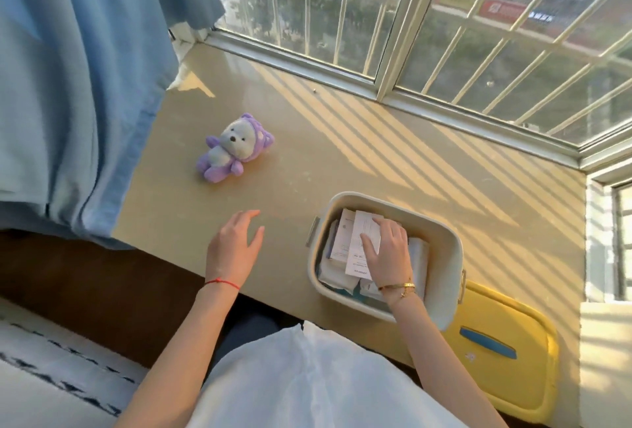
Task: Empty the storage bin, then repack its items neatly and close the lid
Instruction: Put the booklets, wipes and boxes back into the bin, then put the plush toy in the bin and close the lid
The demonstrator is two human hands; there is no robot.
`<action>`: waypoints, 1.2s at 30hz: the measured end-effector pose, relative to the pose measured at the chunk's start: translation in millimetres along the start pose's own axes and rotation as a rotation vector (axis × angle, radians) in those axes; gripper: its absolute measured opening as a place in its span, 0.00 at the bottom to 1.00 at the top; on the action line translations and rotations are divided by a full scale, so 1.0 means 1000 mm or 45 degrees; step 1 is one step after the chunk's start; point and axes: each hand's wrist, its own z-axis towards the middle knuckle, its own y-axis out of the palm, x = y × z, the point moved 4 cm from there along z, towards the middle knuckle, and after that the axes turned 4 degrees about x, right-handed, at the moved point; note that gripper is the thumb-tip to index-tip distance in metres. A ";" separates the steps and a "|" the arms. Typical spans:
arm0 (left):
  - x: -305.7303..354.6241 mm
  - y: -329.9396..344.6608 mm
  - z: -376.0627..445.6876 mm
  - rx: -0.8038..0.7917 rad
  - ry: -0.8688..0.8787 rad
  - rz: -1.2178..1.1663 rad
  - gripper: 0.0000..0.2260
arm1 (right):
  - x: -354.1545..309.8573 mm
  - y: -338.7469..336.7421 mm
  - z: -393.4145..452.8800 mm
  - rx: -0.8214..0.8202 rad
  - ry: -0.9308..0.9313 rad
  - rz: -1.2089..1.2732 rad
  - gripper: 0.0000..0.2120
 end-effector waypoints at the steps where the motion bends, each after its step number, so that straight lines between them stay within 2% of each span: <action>1: -0.012 -0.007 0.005 0.010 -0.004 0.002 0.13 | -0.012 0.006 0.006 0.005 -0.016 -0.004 0.18; 7: -0.094 -0.056 0.060 0.014 -0.025 0.045 0.13 | -0.093 0.058 0.043 0.026 0.007 0.017 0.17; 12: -0.162 -0.091 0.125 -0.029 0.015 0.073 0.13 | -0.163 0.129 0.080 -0.078 0.154 0.076 0.19; 17: -0.212 -0.097 0.177 -0.132 0.056 0.077 0.13 | -0.214 0.204 0.127 -0.249 0.348 0.119 0.28; 21: -0.243 -0.087 0.204 -0.172 0.056 0.062 0.13 | -0.235 0.253 0.171 -0.277 0.467 0.146 0.37; 25: -0.267 -0.068 0.221 -0.197 0.013 0.043 0.13 | -0.239 0.297 0.216 -0.192 0.536 0.238 0.44; 29: -0.287 -0.048 0.229 -0.204 -0.049 -0.004 0.13 | -0.229 0.341 0.234 -0.139 0.736 0.408 0.54; 31: -0.295 -0.041 0.230 -0.215 -0.073 -0.012 0.13 | -0.226 0.356 0.235 -0.041 0.825 0.566 0.56; 34: -0.299 -0.036 0.232 -0.251 -0.076 -0.031 0.14 | -0.226 0.360 0.236 0.138 0.850 0.713 0.55; 36: -0.298 -0.036 0.233 -0.271 -0.066 -0.042 0.14 | -0.225 0.356 0.233 0.216 0.798 0.697 0.47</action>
